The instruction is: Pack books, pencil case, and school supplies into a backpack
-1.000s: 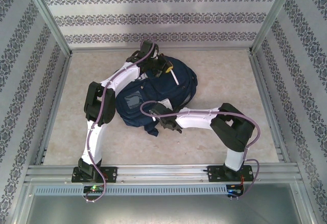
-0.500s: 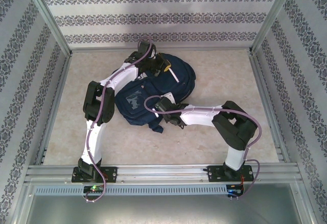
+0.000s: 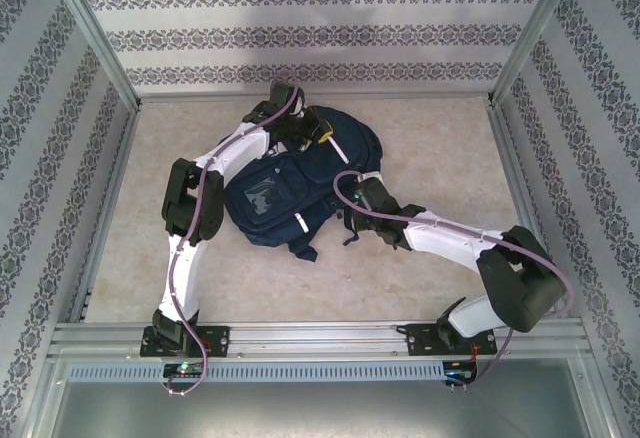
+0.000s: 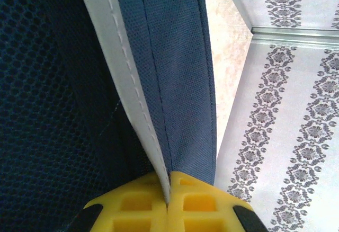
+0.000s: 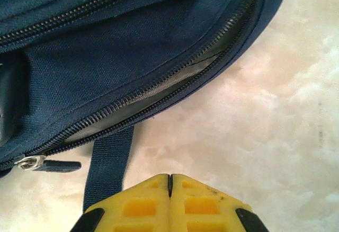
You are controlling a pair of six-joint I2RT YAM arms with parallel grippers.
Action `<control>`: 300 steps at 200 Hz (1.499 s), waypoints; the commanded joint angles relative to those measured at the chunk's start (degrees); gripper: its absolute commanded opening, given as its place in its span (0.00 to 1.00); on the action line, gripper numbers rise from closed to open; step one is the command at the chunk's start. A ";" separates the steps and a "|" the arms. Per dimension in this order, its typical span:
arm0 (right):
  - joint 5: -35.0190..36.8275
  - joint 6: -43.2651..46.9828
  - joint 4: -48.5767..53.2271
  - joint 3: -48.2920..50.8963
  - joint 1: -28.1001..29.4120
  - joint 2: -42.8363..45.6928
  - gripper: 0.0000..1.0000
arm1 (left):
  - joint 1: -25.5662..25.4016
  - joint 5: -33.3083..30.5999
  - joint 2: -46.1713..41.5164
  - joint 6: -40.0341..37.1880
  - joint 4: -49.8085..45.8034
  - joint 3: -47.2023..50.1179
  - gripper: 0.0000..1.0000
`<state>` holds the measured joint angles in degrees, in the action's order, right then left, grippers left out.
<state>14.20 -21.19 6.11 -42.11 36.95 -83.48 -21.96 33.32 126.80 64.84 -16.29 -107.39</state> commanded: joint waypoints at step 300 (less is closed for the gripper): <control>-10.65 4.33 -24.57 10.93 2.14 -1.07 0.22 | 0.59 -1.76 -4.11 -2.49 -4.10 3.00 0.00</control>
<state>10.46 -18.00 -17.43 -31.92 36.38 -85.89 -22.00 32.75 124.11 63.37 -17.17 -103.09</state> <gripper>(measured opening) 0.206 0.057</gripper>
